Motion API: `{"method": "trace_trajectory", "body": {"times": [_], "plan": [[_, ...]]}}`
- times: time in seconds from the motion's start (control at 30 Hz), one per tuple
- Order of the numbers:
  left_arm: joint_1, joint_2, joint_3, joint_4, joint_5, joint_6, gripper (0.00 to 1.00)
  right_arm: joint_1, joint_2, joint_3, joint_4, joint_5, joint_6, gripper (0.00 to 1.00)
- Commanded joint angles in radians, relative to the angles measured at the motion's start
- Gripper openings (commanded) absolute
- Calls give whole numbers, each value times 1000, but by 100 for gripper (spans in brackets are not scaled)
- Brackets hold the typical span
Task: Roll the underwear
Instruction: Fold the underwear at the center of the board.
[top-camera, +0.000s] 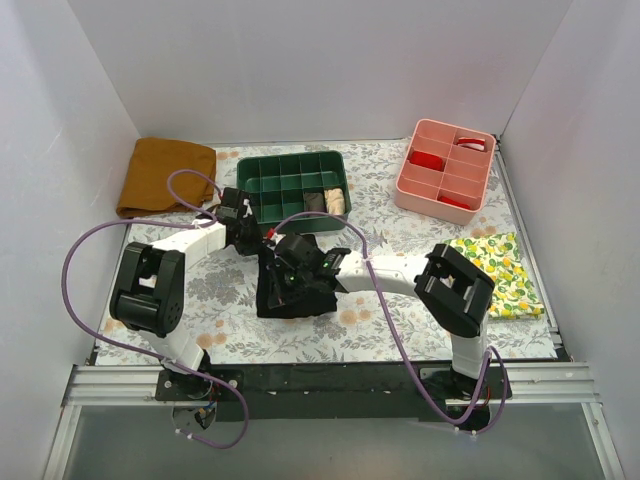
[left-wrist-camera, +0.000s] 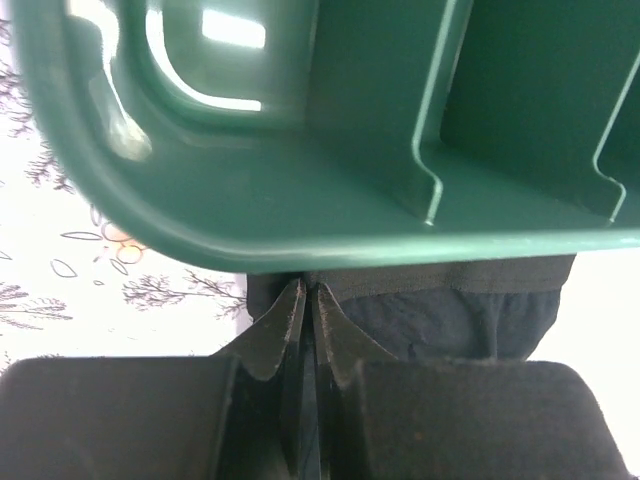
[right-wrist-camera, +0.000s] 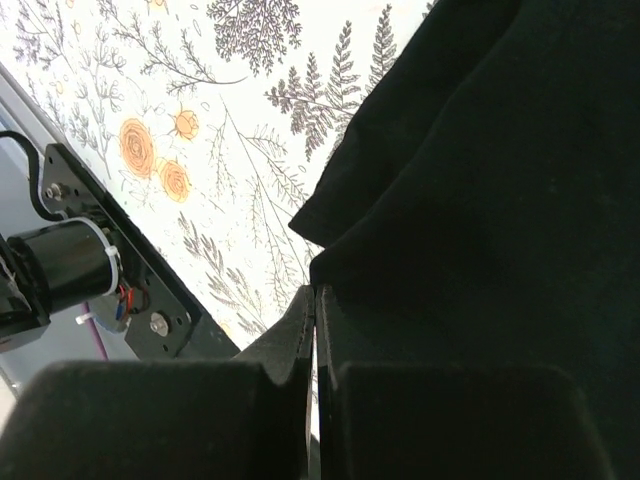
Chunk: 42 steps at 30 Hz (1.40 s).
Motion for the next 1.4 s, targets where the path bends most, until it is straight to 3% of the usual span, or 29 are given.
{"method": "trace_trajectory", "body": {"times": [0.0, 0.5, 0.67, 0.73, 0.83, 0.9, 1.2, 1.37], "plan": [[21, -29, -10, 33, 1, -12, 4, 5, 21, 13, 87, -31, 39, 1], [34, -65, -7, 30, 16, -15, 11, 2, 127, 52, 200, -82, 142, 1], [38, -72, -2, 20, -6, -17, 13, 2, 136, 42, 215, -91, 142, 9], [41, -77, 1, 18, -8, -15, 21, 2, 121, 13, 237, -89, 142, 15], [44, -74, 11, 6, -13, -12, 28, 1, 78, -50, 313, -101, 143, 34], [44, -75, 18, 1, -13, -9, 32, 1, 35, -79, 378, -103, 130, 38], [52, -126, 47, -40, -28, -6, 40, 1, -199, -208, 378, -22, 10, 44], [57, -143, 30, -48, -33, -8, 50, -1, -319, -240, 168, 148, -38, 44]]}}
